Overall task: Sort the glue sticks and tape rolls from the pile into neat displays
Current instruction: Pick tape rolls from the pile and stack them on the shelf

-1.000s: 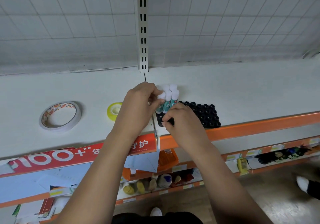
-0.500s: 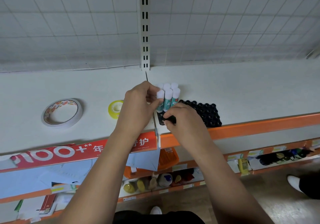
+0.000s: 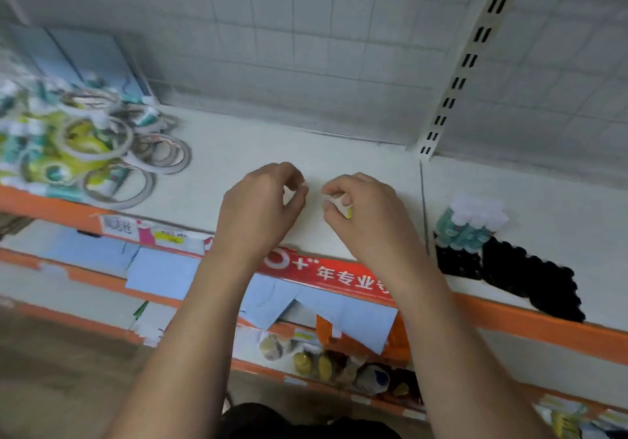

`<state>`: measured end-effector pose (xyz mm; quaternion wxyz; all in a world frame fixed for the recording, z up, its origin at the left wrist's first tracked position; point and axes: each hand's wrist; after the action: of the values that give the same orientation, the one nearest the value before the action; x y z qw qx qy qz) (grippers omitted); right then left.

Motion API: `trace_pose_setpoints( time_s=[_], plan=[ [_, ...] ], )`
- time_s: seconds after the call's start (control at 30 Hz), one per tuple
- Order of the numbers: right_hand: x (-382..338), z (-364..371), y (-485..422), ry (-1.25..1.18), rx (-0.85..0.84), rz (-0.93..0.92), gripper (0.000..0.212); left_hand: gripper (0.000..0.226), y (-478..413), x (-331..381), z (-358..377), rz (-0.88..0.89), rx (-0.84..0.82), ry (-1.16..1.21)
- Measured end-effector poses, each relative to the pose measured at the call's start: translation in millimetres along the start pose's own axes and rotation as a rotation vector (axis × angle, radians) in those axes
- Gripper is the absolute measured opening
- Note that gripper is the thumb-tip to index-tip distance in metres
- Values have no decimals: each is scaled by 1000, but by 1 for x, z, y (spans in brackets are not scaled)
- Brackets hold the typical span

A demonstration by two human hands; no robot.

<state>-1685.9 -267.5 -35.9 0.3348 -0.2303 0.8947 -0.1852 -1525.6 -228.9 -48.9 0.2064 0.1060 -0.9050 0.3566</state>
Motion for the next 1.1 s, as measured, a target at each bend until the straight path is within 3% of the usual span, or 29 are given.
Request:
trace_pose_setpoints(
  time_s=[0.4,0.8,1.1],
  plan=[
    [-136,130,-39,-94,-144,-103,19,15,-23,-158,-91,-18,18,-205],
    [-216,209,-86,-157,31,-80,10,15,-70,-254,-132,90,47,-178],
    [-232,231,-105,-167,71,-103,8,9,-78,-284,-143,34,130,-156]
  ],
)
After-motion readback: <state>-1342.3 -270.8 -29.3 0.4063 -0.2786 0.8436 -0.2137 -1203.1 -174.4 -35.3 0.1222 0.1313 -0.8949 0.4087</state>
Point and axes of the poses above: each hand's wrist, its own y-axis away from the middle knuckle, its own z-axis out of the palm, x = y × z, and after that the axes turned 15 degrees about x, right-handed
